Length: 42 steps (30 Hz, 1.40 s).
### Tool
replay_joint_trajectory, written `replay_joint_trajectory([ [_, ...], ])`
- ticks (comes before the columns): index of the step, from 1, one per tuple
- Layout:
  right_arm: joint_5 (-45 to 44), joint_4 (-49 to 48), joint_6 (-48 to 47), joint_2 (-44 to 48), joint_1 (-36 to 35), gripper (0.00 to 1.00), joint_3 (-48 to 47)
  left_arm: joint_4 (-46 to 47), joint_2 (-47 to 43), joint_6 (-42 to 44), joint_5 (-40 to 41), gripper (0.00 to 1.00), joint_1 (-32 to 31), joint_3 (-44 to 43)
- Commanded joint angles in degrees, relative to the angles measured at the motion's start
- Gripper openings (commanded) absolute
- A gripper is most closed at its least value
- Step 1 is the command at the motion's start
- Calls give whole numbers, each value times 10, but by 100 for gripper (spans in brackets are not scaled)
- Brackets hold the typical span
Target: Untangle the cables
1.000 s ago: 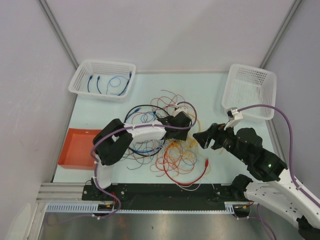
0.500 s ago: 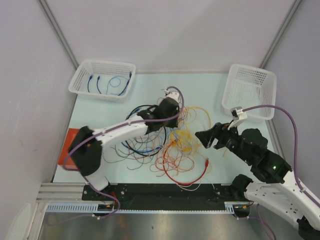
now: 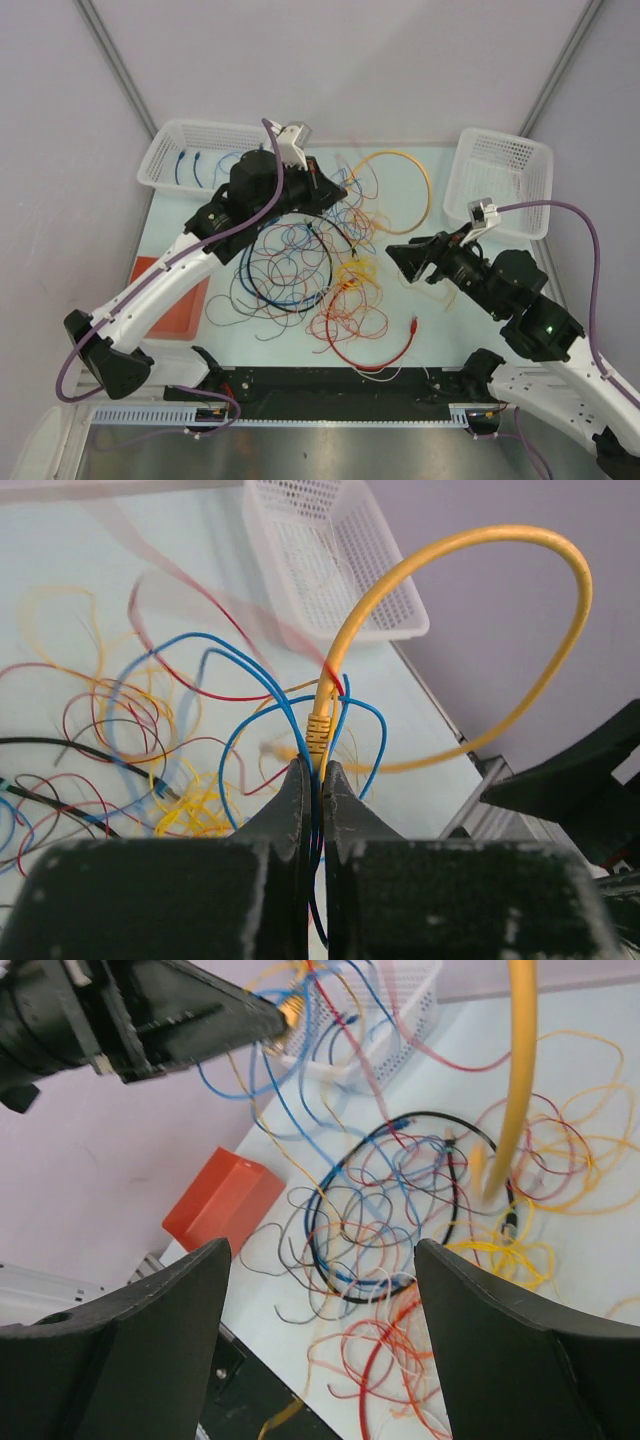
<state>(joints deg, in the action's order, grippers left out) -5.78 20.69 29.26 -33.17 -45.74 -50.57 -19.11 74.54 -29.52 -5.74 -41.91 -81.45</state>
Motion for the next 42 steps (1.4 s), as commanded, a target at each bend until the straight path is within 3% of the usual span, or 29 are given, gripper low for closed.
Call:
replay_joint_trajectory([
  [1,38,-115,4,-34,-1,79,-22,-15,-9,-14,-53,0,4,-6],
  [8,52,-180,13,-95,0,77,-22,-2,-24,-26,-58,0,4,20],
  [12,79,-202,22,-117,-1,68,-22,-3,-31,-25,-55,0,4,29],
  [18,81,-232,23,-156,-1,61,-22,5,-38,-27,-56,0,4,42],
  [30,38,-270,12,-228,0,58,-21,10,-45,-33,-62,0,4,52],
  [40,21,-361,35,-248,1,34,5,11,-56,-38,-66,0,4,67],
  [42,24,-369,41,-252,1,26,6,11,-59,-39,-64,0,3,69],
])
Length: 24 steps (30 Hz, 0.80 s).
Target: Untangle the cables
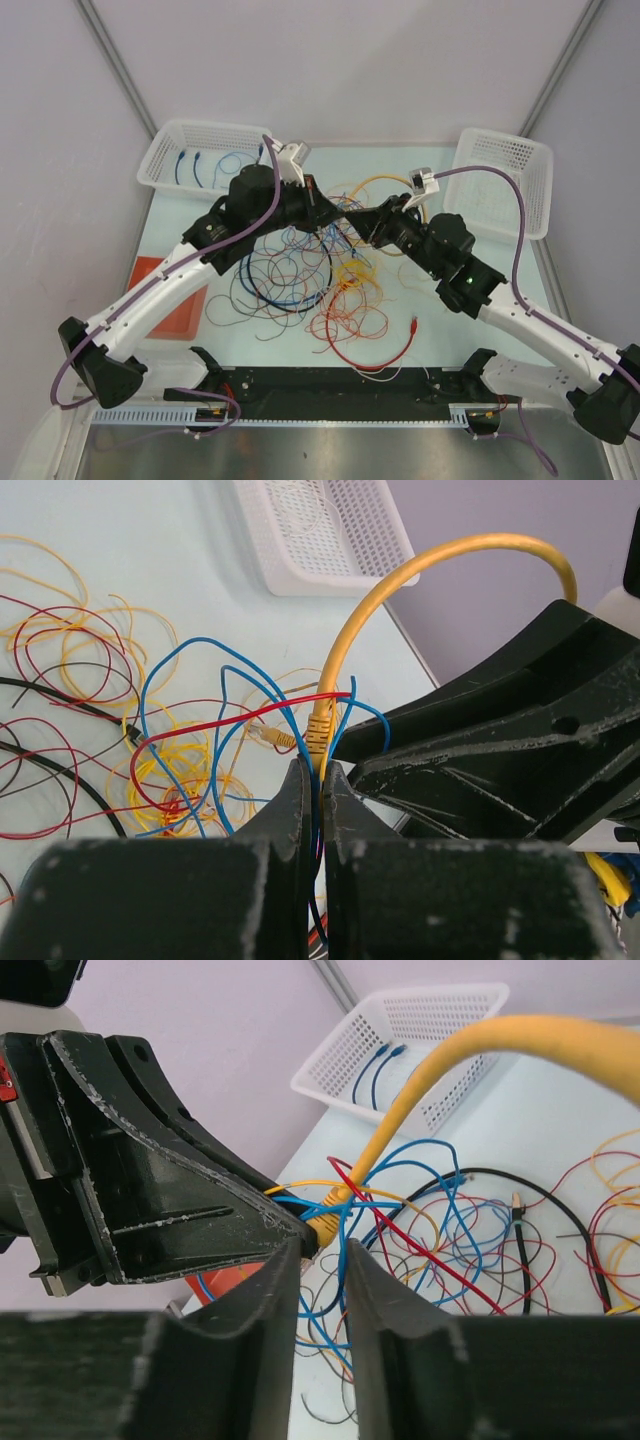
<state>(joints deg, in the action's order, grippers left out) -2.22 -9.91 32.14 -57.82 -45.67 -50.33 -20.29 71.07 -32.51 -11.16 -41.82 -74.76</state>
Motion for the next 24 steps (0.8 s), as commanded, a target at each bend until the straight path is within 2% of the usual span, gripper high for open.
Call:
replay_joint_trajectory([
  [1,-8,-62,13,-9,1,23,4,23,-27,-9,-10,0,3,3],
  [4,-9,-48,15,-7,1,9,4,21,-30,-8,-7,0,3,5],
  [5,-9,-43,16,-3,1,0,4,19,-31,-7,-4,0,3,5],
  [7,-11,-28,13,7,0,0,4,14,-32,-4,10,2,3,4],
  [8,-12,-21,11,20,1,0,4,7,-34,-3,20,15,3,2],
  [10,-16,-2,6,38,0,0,3,-15,-36,-1,54,47,6,-1],
  [11,-16,5,5,58,1,0,3,-23,-37,0,65,73,8,-5],
  [14,-17,35,3,89,1,0,0,-52,-44,-4,110,99,18,-5],
  [20,-15,96,1,132,4,0,-35,-62,-67,-12,166,100,38,17],
  [24,-3,123,11,134,3,0,-63,25,-126,-3,126,99,37,81],
])
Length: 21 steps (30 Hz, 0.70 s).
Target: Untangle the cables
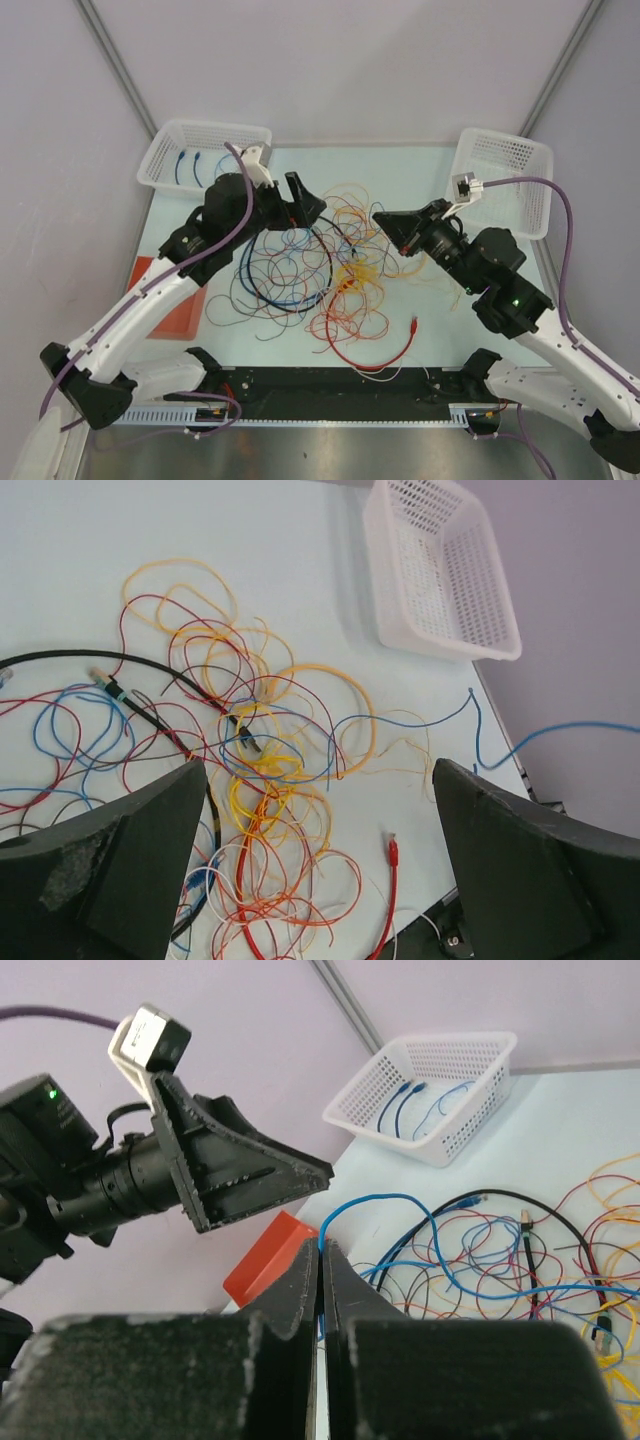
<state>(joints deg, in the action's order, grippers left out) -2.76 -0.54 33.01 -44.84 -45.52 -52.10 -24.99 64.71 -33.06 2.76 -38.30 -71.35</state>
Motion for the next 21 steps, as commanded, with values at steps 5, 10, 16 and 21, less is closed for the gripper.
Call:
replay_joint_trajectory([
  [5,21,31,38,-6,3,0,-77,291,-128,17,-88,100,2,189],
  [10,43,35,68,-8,3,0,-111,419,-145,19,-112,100,0,286],
  [16,53,37,93,-10,3,0,-125,663,-141,37,-80,99,-88,423],
  [21,72,17,135,-20,3,0,-130,811,-78,142,14,100,-187,472],
])
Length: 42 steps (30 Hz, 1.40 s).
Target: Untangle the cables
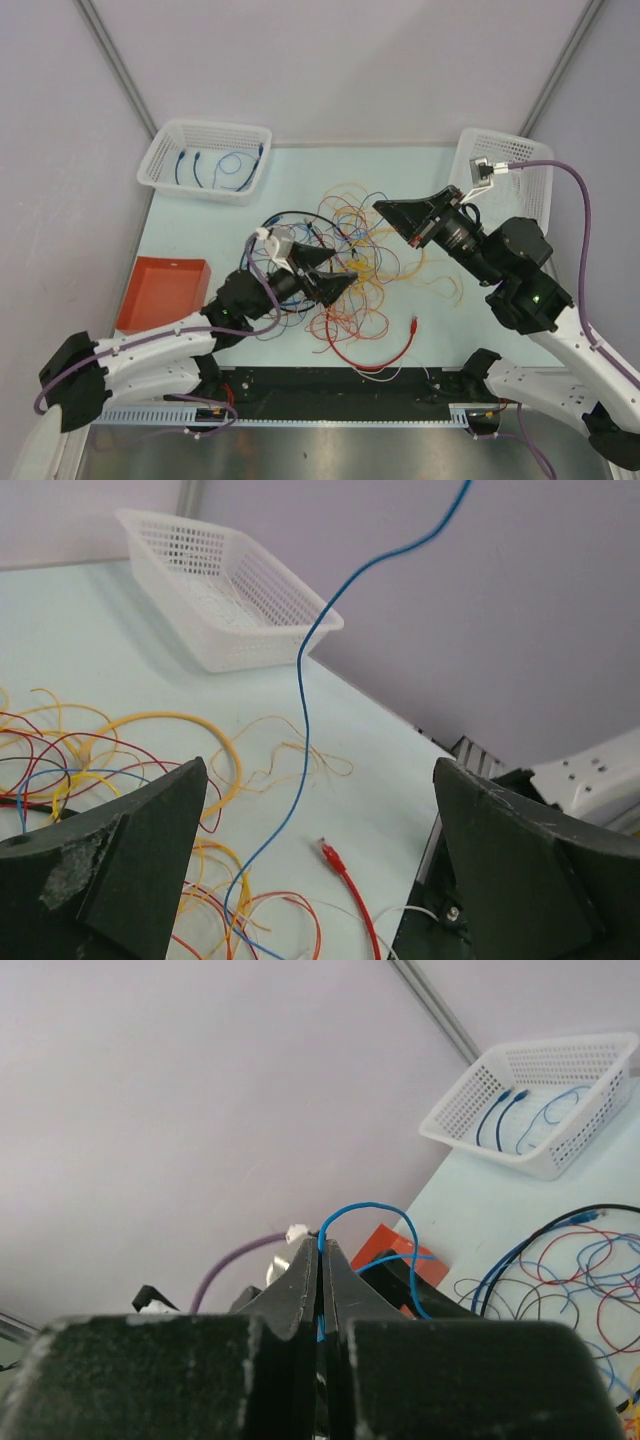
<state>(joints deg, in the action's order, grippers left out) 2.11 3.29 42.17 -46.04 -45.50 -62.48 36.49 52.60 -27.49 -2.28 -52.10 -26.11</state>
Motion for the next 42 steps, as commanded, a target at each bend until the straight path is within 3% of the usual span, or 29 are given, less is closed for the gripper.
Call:
replay_joint_trajectory([
  [1,32,-24,49,-8,3,0,-29,217,57,101,77,100,-63,25],
  [5,53,-29,77,-18,3,0,-43,320,111,134,100,100,-84,23],
  [17,104,-51,170,-26,5,0,-48,392,188,166,121,99,-87,-30],
  [20,105,-49,174,-24,4,0,-48,401,189,164,121,95,-87,-34],
  [23,103,-43,175,-22,5,0,-48,398,195,165,120,86,-87,-46],
  [27,106,-42,179,-24,3,0,-48,394,201,167,115,62,-87,-57],
  [29,109,-42,182,-24,4,0,-48,394,204,168,115,56,-87,-58],
  [32,111,-40,182,-24,2,0,-48,395,213,169,113,36,-87,-62],
  [35,111,-36,182,-21,2,0,-48,398,218,169,107,25,-87,-66],
  [39,109,-36,180,-17,1,0,-48,390,218,177,97,0,-87,-80],
  [42,107,-14,174,-12,1,0,-48,384,217,178,93,0,-87,-83],
])
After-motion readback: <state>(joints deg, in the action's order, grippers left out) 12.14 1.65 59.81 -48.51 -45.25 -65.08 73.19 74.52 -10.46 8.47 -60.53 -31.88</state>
